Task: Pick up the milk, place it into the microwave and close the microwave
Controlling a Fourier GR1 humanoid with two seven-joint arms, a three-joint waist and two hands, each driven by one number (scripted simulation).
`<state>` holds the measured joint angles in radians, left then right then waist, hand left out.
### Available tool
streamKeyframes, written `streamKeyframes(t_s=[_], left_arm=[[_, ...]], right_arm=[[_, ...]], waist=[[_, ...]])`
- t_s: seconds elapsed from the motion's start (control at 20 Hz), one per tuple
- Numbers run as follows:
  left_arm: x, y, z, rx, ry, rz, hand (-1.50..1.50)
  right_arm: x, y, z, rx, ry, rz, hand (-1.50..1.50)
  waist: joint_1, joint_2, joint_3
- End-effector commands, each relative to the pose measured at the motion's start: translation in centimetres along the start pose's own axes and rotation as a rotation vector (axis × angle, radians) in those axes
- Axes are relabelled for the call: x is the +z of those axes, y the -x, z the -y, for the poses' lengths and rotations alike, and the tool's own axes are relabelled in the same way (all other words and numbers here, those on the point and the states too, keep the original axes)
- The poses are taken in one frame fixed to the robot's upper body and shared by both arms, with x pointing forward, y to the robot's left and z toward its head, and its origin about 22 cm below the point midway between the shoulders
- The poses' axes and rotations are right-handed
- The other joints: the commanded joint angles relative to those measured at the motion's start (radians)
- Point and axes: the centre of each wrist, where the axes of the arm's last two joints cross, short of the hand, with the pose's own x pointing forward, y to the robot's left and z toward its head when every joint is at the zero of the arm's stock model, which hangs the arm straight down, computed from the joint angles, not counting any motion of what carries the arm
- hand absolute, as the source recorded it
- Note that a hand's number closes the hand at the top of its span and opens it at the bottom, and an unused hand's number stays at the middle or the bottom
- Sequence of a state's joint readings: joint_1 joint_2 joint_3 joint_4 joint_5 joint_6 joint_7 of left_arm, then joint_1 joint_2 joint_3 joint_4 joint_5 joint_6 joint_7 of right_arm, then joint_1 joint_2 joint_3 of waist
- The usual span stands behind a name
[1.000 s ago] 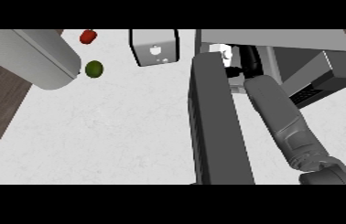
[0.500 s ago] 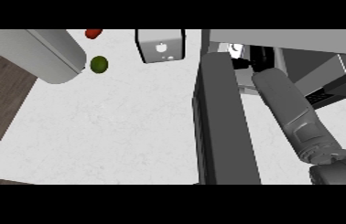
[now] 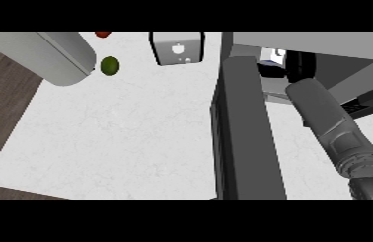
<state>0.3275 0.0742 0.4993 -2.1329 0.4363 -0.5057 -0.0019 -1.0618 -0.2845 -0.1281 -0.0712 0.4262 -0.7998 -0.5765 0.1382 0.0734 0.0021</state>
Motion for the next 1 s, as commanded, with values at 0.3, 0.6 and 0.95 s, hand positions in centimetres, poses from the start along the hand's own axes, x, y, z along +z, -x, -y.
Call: streamKeyframes(t_s=[0.3, 0.6, 0.95], left_arm=[[-1.0, 0.7, 0.1, -0.031, 0.036, -0.026, -1.5], [-1.4, 1.7, 0.7, -0.008, 0.111, -0.051, -1.5], [-2.1, 2.5, 1.4, 0.026, 0.186, -0.046, -1.5]], right_arm=[[-0.1, -1.0, -0.6, 0.001, -0.029, 0.098, -1.5], [-0.6, -2.4, -1.0, -0.113, -0.098, 0.157, -1.5], [-0.2, -3.2, -1.8, -0.311, -0.159, 0.16, -1.5]], waist=[[0.008, 0.001, 0.005], [0.0, -0.004, 0.004], [-0.019, -0.014, 0.003]])
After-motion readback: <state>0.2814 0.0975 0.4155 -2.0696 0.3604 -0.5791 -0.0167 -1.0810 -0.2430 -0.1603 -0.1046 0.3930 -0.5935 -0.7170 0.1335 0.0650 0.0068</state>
